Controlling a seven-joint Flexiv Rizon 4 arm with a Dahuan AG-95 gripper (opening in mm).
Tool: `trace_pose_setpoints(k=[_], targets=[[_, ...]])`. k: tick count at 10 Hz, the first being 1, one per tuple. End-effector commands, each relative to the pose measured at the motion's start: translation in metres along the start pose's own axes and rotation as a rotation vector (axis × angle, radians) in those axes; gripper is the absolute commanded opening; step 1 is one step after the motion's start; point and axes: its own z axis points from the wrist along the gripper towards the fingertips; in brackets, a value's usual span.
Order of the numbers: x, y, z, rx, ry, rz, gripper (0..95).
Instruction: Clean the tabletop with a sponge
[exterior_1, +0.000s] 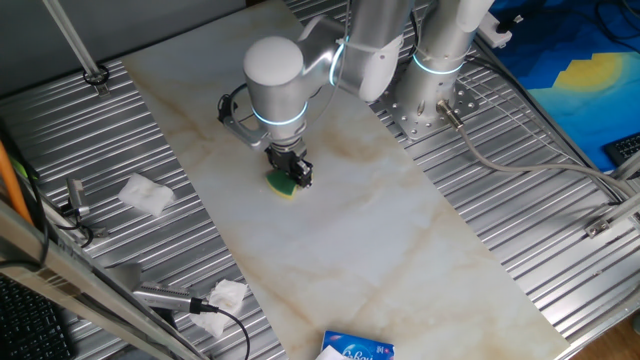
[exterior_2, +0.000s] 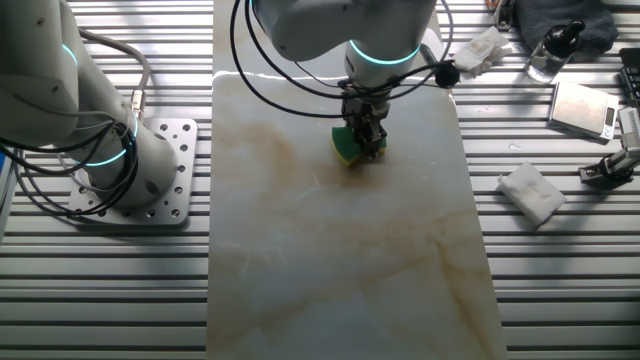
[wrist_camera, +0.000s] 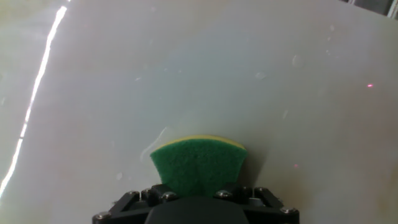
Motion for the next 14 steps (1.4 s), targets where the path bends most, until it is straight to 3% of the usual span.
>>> trace_pose_setpoints(k=[1,10,14], targets=[[0.0,0.001,-0.002,-0.004,0.006,0.007,38.0],[-0.004,0.017,-0.002,0.002,0.007,0.037,38.0],[-0.009,0.036,-0.006,0.012,0.015,0.074,38.0]])
